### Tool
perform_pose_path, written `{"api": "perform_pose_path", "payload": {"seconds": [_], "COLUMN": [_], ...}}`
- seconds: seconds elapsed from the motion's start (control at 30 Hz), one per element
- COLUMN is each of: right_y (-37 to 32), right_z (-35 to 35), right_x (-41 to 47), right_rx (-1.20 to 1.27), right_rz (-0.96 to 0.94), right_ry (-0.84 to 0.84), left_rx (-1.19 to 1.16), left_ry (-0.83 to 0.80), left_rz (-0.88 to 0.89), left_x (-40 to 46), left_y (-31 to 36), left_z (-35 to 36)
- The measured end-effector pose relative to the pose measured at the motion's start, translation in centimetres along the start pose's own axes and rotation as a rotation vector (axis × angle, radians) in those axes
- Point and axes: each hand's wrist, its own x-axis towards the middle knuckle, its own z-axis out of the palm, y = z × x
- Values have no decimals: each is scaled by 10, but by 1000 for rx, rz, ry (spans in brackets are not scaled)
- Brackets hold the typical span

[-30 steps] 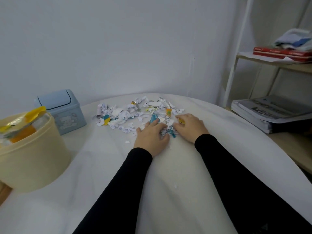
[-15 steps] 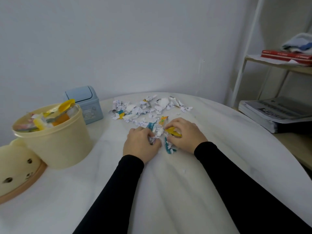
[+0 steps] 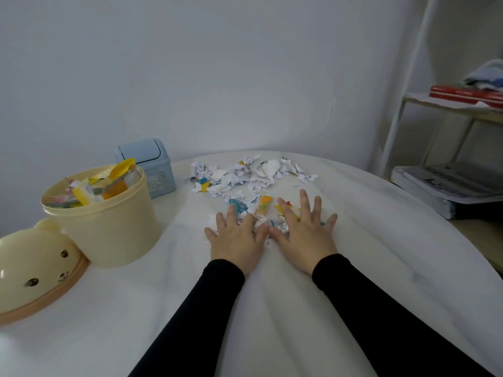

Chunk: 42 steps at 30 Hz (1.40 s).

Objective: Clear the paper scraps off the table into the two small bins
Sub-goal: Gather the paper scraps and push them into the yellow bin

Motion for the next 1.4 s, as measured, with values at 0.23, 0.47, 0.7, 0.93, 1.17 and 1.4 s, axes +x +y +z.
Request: {"api": "perform_pose_path", "payload": {"seconds": [0.23, 0.47, 0.7, 0.93, 1.17, 1.4], "right_y": [4, -2, -2, 3, -1, -10], "right_z": [1, 4, 2, 1, -7, -15], "right_x": [36, 38, 36, 32, 15, 2], "right_rx": [70, 126, 267, 472, 737, 875], "right_rz": [-60, -163, -176, -105, -114, -99], "right_ry": [-60, 84, 23, 113, 274, 356], "left_rx": [-50, -170, -292, -653, -741, -816], "left_ry": [121, 132, 98, 220, 339, 390], "left_rz": [-50, 48, 60, -56, -36, -67], "left_x": [14, 13, 12, 1, -11, -23], "left_y": [-3, -6, -12, -18, -25, -29], "left_z": [-7, -10, -17, -24, -26, -25]}}
